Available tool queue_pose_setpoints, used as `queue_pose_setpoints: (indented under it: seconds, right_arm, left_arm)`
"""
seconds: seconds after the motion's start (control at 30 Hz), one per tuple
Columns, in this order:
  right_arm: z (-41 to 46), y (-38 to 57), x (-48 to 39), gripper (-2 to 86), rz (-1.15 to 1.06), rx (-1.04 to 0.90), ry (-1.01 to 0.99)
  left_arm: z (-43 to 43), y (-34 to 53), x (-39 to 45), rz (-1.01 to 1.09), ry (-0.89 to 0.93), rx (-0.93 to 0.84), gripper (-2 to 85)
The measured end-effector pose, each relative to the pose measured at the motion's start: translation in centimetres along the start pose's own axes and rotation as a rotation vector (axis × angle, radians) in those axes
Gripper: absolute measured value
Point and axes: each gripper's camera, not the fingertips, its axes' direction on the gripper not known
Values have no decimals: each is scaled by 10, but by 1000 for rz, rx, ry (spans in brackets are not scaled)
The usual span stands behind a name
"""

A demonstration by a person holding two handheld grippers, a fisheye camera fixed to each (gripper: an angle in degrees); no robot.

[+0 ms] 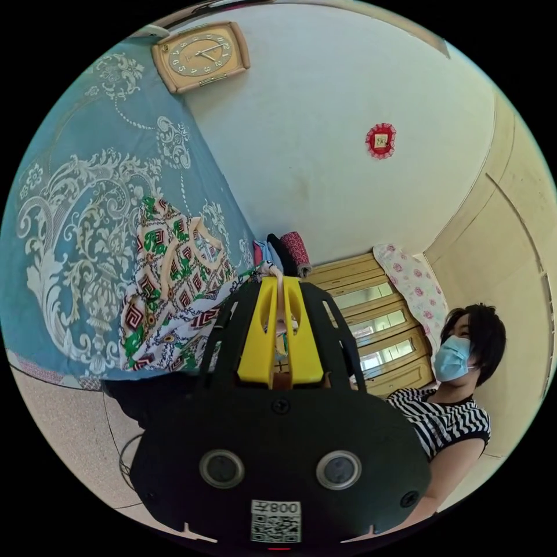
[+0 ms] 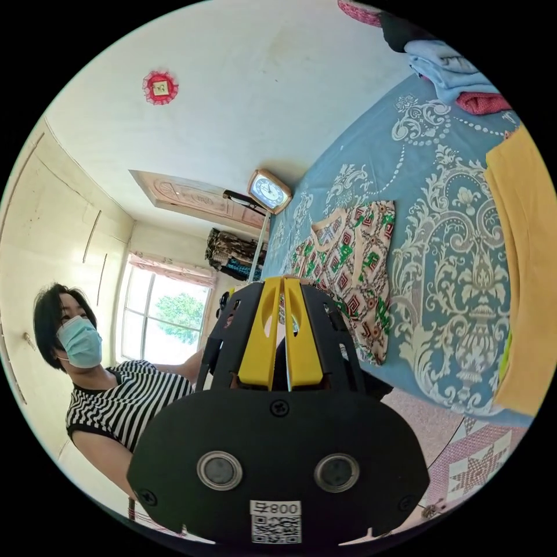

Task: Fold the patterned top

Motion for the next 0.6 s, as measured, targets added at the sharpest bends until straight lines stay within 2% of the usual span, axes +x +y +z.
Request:
queue_pose_setpoints:
  seconds: [0.27, 0.6]
  right_arm:
    - [43, -140, 61, 5, 68, -46, 41]
    - [96, -258, 127, 5, 146, -110, 66]
  left_arm:
    - [58, -113, -24, -55, -55, -13, 15]
    - [111, -209, -51, -126, -134, -30, 16]
